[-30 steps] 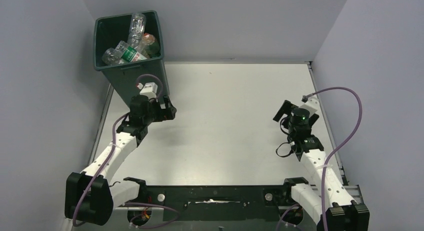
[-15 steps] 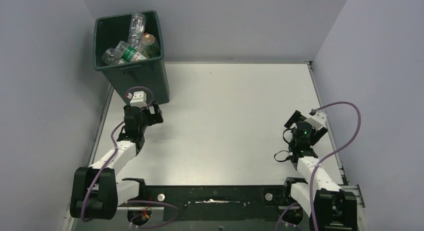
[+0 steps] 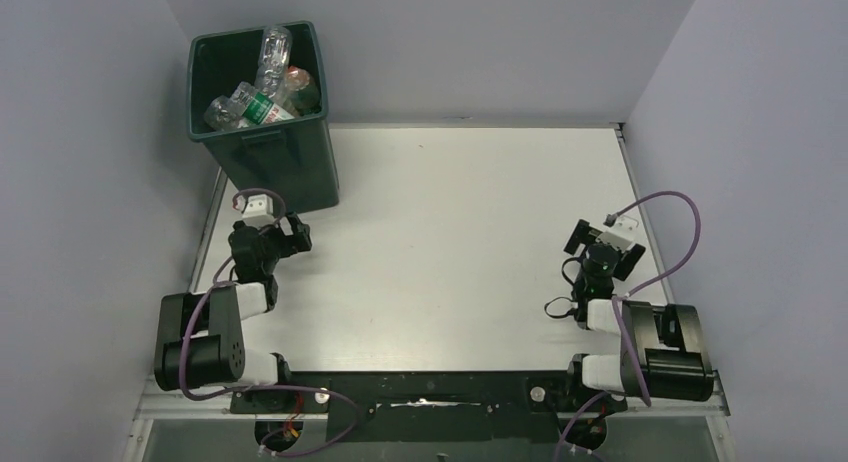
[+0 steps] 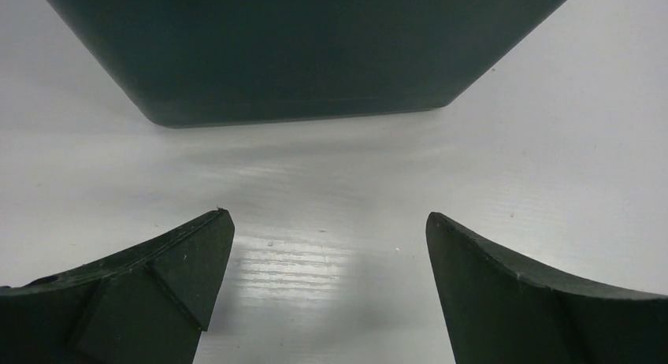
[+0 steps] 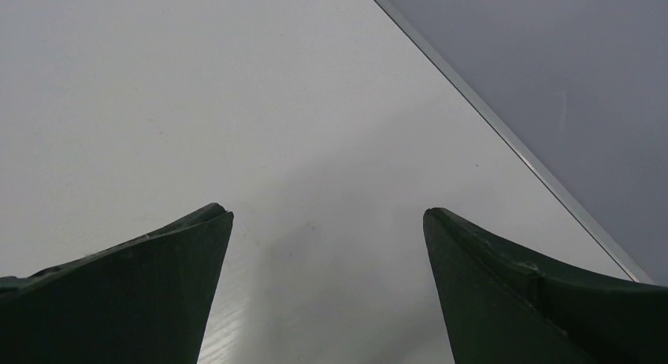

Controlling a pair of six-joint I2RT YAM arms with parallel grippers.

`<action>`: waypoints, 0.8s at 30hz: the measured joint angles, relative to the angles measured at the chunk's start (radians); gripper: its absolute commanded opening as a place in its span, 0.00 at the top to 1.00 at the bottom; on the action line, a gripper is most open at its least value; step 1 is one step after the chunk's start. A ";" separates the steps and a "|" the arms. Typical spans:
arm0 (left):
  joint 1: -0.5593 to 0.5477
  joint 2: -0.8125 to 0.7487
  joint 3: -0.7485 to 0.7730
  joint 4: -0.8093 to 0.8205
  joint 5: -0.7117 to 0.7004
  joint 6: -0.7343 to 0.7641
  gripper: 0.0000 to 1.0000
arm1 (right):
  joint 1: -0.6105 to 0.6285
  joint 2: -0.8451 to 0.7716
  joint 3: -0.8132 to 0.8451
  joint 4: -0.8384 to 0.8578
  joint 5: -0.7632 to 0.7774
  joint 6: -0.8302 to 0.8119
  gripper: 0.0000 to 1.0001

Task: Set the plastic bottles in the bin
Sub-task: Reset both arms

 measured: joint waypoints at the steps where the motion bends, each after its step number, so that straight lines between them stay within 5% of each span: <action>1: 0.011 0.017 -0.002 0.018 0.016 0.000 0.04 | 0.000 0.020 0.000 0.032 -0.005 -0.010 0.02; 13: 0.063 0.132 -0.003 0.125 0.142 0.006 0.04 | -0.001 0.192 0.039 0.192 -0.075 -0.071 0.02; 24: 0.072 0.145 -0.090 0.311 0.024 0.002 0.04 | -0.001 0.249 0.039 0.274 -0.153 -0.114 0.02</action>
